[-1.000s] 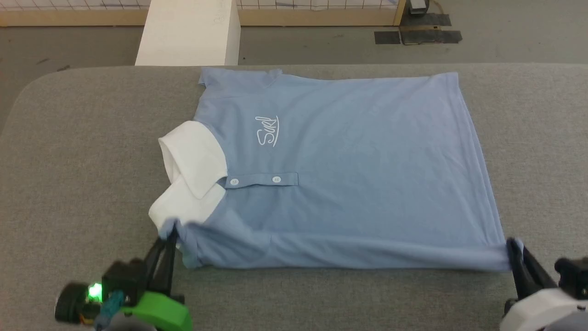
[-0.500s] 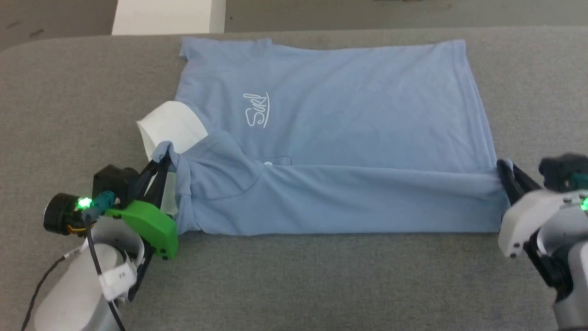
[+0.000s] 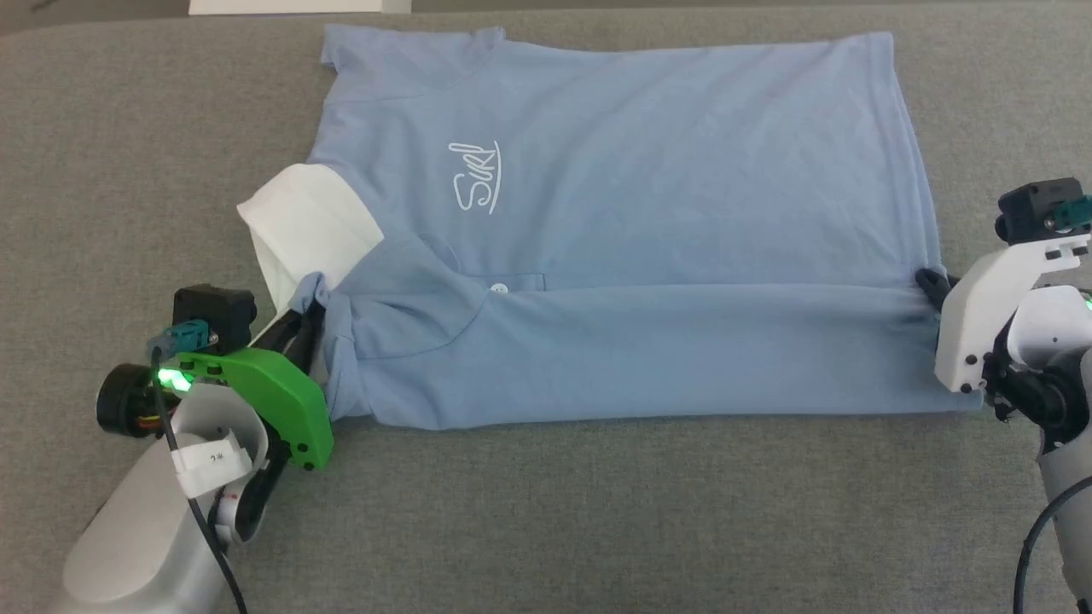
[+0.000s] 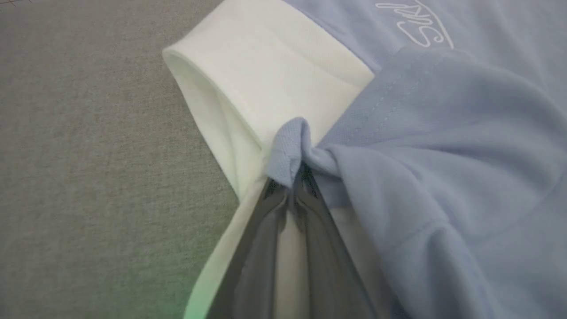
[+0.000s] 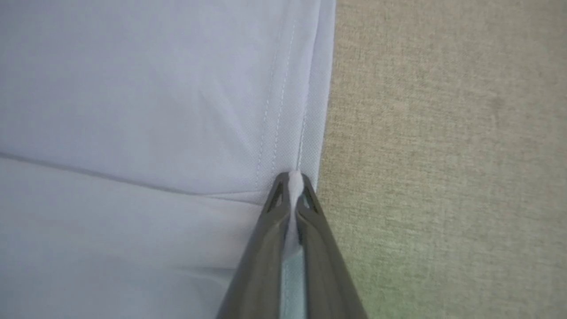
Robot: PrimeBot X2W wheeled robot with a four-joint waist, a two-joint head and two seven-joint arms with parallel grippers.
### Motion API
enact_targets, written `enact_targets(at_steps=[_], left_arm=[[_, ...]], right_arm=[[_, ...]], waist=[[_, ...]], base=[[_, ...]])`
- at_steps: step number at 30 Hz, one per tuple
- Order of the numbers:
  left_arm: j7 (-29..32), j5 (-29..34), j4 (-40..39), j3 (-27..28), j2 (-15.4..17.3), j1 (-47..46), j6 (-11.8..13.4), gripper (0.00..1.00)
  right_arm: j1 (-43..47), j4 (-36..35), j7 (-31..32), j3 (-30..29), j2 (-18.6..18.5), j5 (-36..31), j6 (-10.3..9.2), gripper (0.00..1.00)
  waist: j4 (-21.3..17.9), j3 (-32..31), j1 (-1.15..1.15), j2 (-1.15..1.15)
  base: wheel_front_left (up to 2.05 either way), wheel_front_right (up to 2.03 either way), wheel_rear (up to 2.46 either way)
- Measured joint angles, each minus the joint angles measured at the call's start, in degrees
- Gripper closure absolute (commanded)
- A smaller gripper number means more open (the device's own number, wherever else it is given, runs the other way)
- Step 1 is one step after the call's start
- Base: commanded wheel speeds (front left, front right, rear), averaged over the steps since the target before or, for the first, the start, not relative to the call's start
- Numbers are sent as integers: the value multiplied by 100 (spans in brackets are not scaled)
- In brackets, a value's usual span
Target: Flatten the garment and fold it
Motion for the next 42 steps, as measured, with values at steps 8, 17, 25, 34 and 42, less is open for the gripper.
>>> enact_targets(at_steps=[8,17,25,34,42], left_arm=[[-1042,-103,-88,352,-321,244,365,0],[-1869,166,-778,567,-569,1090,736,0],[-1909,423,-1100,339,-732,1781,762,0],[-1401,337,-545,332,-987,1874,1239,0],[-434,-68,-207,599,-1189,1732,1825,0]], right_arm=[[410,-174,-379,-513,193,-98,0,0],[1583,-1237,-2345,-1043,778,-377,-1,0],[2508,-1827,-3477,-1201,1413,-682,-2,0],[2880,-2037,-3597,-1162,1602,-704,-1,0],[2879,-2120,-3553,-1080,1616,-665,-1,0]], waist=[[101,-323,0,0],[176,-852,0,0],[108,-1125,0,0],[-41,-1229,0,0],[-201,-1129,0,0]], base=[[0,0,0],[0,0,0],[0,0,0],[0,0,0],[0,0,0]])
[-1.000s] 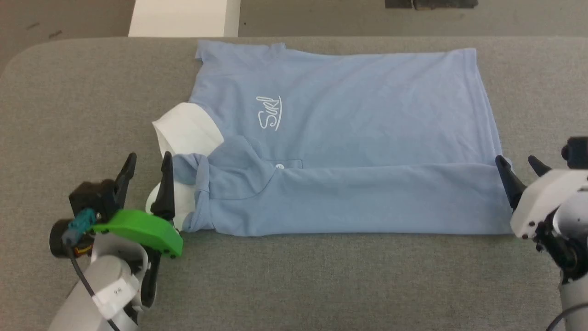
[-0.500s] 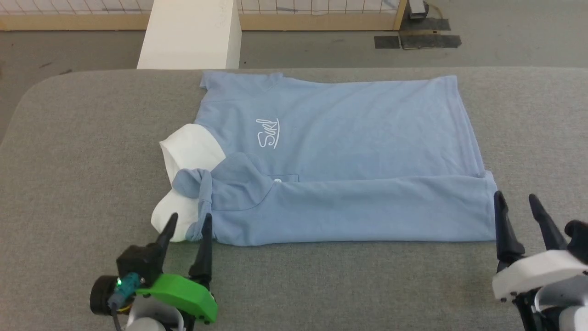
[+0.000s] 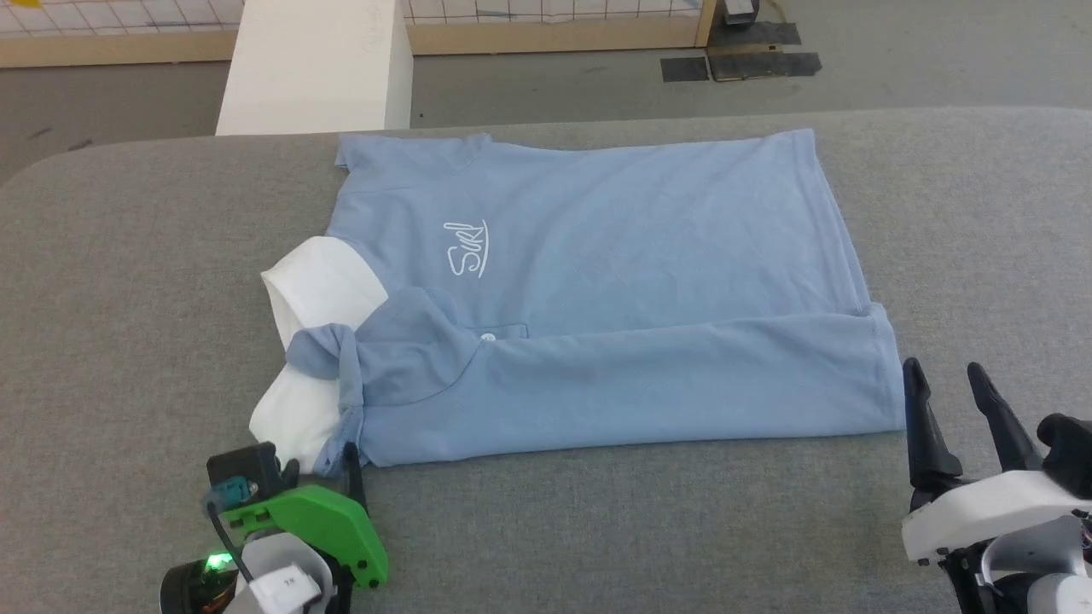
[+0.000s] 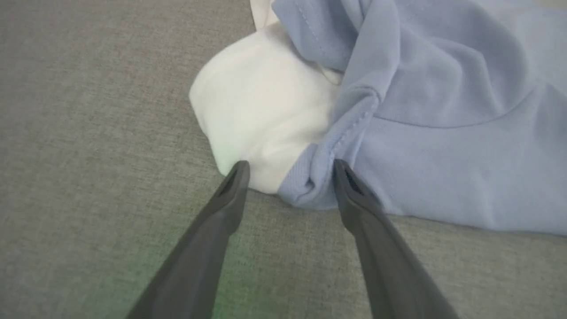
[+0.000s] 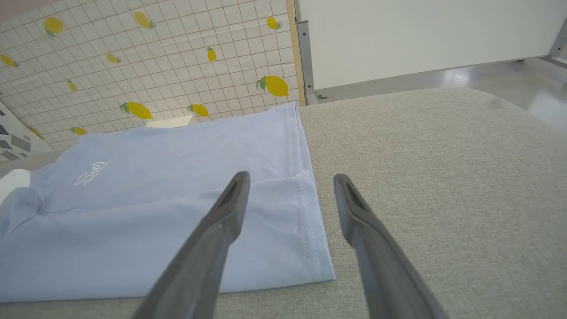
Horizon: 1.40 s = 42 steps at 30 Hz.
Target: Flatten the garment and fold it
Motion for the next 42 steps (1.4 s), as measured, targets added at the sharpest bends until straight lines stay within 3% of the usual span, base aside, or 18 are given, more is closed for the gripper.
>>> enact_targets(at_steps=[4,5,6,7,18,25,30,31,32,33,34,38,42], left_arm=[[599,-245,-13,19,18,-90,88,0],[747,-268,-33,4,46,-113,104,26],[857,-285,-76,-4,76,-129,104,78],[937,-296,-125,-32,110,-134,93,100],[1014,-321,-424,-112,175,-133,10,100],[931,-320,-483,-159,175,-144,-79,100],[864,-319,-485,-199,174,-170,-137,100],[861,-319,-482,-213,174,-181,-146,100],[836,-313,-479,-231,174,-193,-169,100],[818,-311,-468,-248,171,-201,-188,100],[814,-311,-460,-252,170,-206,-192,100],[638,-281,-422,-266,168,-208,-245,100],[286,-188,-411,-263,168,-207,-283,100]], right_arm=[[-1,-2,31,43,0,52,0,0],[-1,-2,43,51,2,59,-1,0],[-2,-2,48,55,2,68,0,0],[-2,-2,52,60,2,82,-1,0],[-243,303,282,-133,4,-264,-1,0],[-832,1176,1867,-463,7,-370,0,0],[-1106,1391,3036,-560,8,-636,0,0],[-1162,1388,3255,-589,4,-661,-1,25],[-1208,1377,3431,-602,1,-666,0,58],[-1252,1344,3675,-609,-7,-667,-1,74],[-1267,1312,3817,-606,-10,-667,0,96],[-1261,1070,4154,-544,19,-667,0,100],[-1174,720,3711,-545,20,-653,0,100]], waist=[[-72,52,0,0],[-88,61,0,0],[-104,70,0,0],[-116,78,0,0],[-76,137,0,0],[19,206,0,0],[98,257,0,0],[113,265,0,0],[125,270,0,0],[143,275,0,0],[154,275,0,0],[185,246,0,0],[192,177,0,0]], base=[[0,0,0],[0,0,0],[0,0,0],[0,0,0],[0,0,0],[0,0,0],[0,0,0],[0,0,0],[0,0,0],[0,0,0],[0,0,0],[0,0,0],[0,0,0]])
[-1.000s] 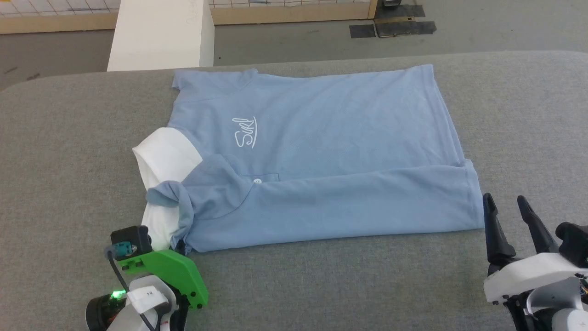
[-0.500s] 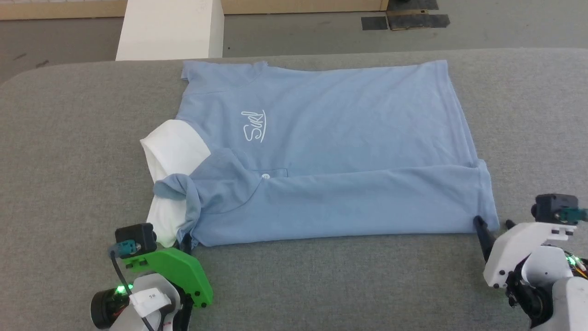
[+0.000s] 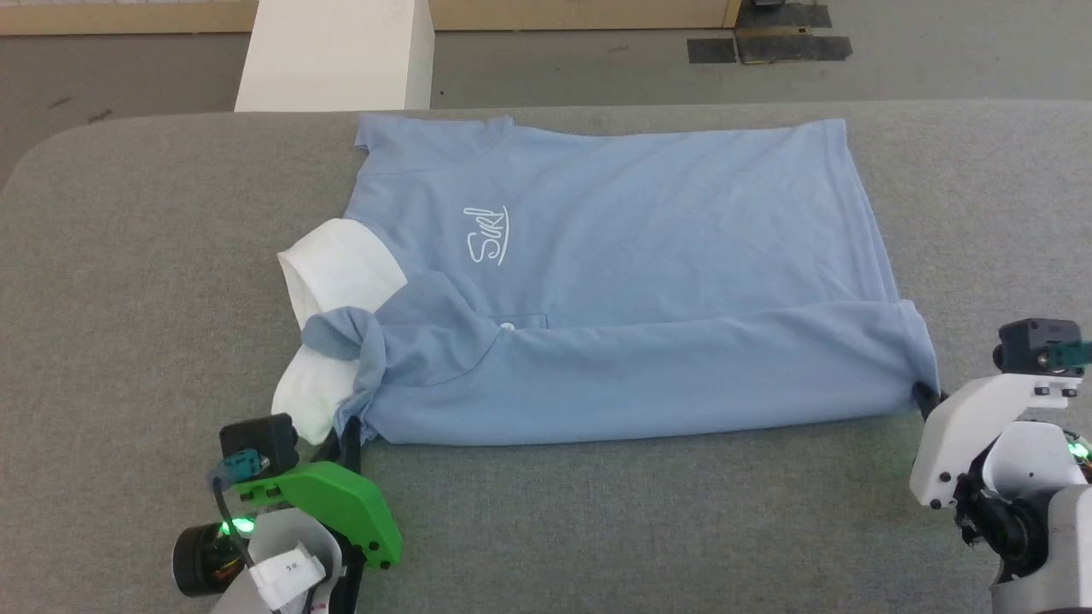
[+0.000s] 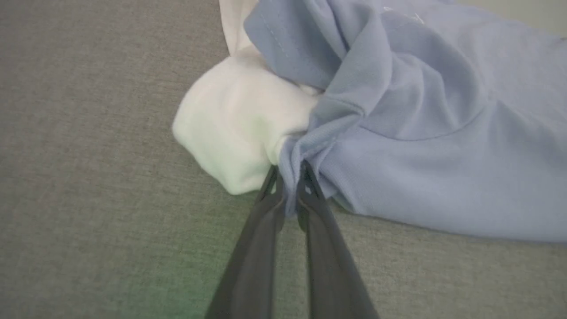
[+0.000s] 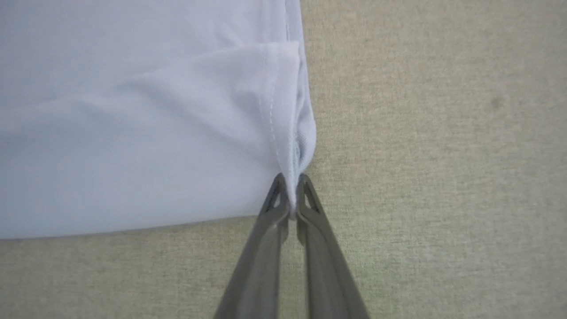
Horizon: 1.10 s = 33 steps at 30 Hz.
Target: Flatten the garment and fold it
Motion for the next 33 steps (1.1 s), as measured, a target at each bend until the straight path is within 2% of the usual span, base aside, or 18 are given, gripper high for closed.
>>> enact_targets(at_steps=[4,8,12,15,18,21,27,28,29,30,31,32,33], left_arm=[[-227,67,-155,33,42,53,10,100],[-168,134,-533,74,223,359,232,100],[86,171,-1010,100,436,831,466,100],[558,162,-1586,109,705,1535,780,100],[811,91,-1820,107,817,1827,914,100],[1048,27,-1847,62,917,1931,946,100],[1120,-132,-1574,-29,846,1961,822,100],[1081,-136,-1529,-24,823,1951,803,83],[1016,-143,-1482,-13,789,1940,771,41],[938,-156,-1441,-3,750,1933,722,0],[868,-175,-1418,2,723,1933,687,0],[773,-200,-1392,24,686,1931,643,0],[698,-241,-1372,47,655,1926,591,0]], right_arm=[[250,-380,-550,18,0,241,1,100],[689,-813,-724,-16,2,474,1,100],[1231,-1265,-597,-121,3,565,2,100],[2001,-1599,-79,-213,10,831,3,100],[2272,-1603,136,-246,15,939,3,100],[2382,-1414,176,-261,16,990,3,100],[2359,-633,-332,-151,8,1010,3,100],[2332,-536,-413,-135,3,1016,3,100],[2313,-445,-508,-120,-2,1033,3,100],[2302,-379,-624,-113,-5,1061,3,80],[2302,-335,-705,-102,-7,1090,3,56],[2301,-305,-793,-68,-9,1111,3,0],[2301,-308,-865,-52,-13,1111,3,0]], waist=[[-12,-113,0,0],[-43,-201,0,0],[-71,-269,0,0],[-94,-345,0,0],[-112,-365,0,0],[-107,-380,0,0],[-102,-381,0,0],[-102,-382,0,0],[-100,-386,0,0],[-98,-390,0,0],[-97,-394,0,0],[-97,-402,0,0],[-99,-410,0,0]], base=[[0,0,0],[0,0,0],[0,0,0],[0,0,0],[0,0,0],[0,0,0],[0,0,0],[0,0,0],[0,0,0],[0,0,0],[0,0,0],[0,0,0],[0,0,0]])
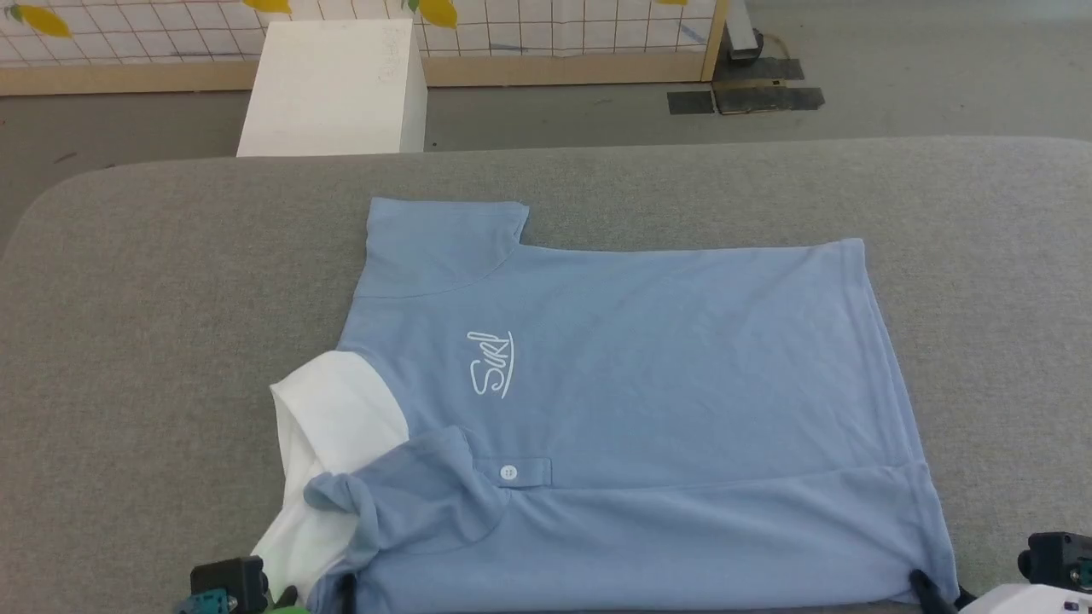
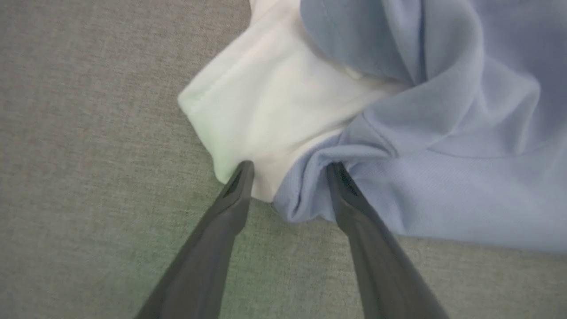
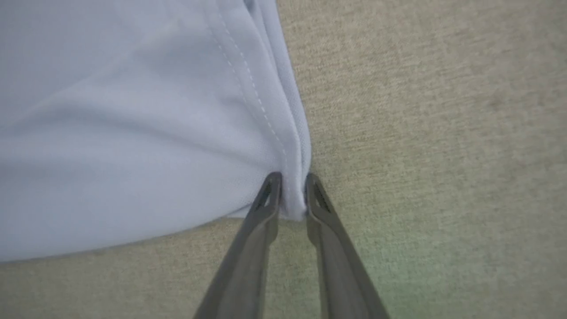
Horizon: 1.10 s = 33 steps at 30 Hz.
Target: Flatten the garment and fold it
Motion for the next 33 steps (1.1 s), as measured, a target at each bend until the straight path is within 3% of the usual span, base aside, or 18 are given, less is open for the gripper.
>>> enact_targets(at_steps=[5,12,18,27,33], left_arm=[[-532,-23,-18,154,-29,-124,-205,0],[-1370,503,-78,293,170,-817,-471,0],[-1672,922,132,223,390,-2042,-983,0],[-957,1002,1359,45,761,-4404,-2028,0],[47,869,2121,-20,954,-5515,-2394,0]], right_arm=[[-15,-183,-523,90,10,-26,-2,0],[-316,-768,-1682,436,7,-219,-3,0],[-745,-1015,-2751,866,2,-622,-3,0],[-1689,-1080,-3293,1393,-180,-828,-3,0],[-2119,-1076,-3508,1564,-183,-893,-3,0]], waist=[[-35,4,0,0],[-137,148,0,0],[-236,447,0,0],[-428,1153,1,0],[-645,1652,1,0]], base=[[0,0,0],[0,0,0],[0,0,0],[0,0,0],[0,0,0]])
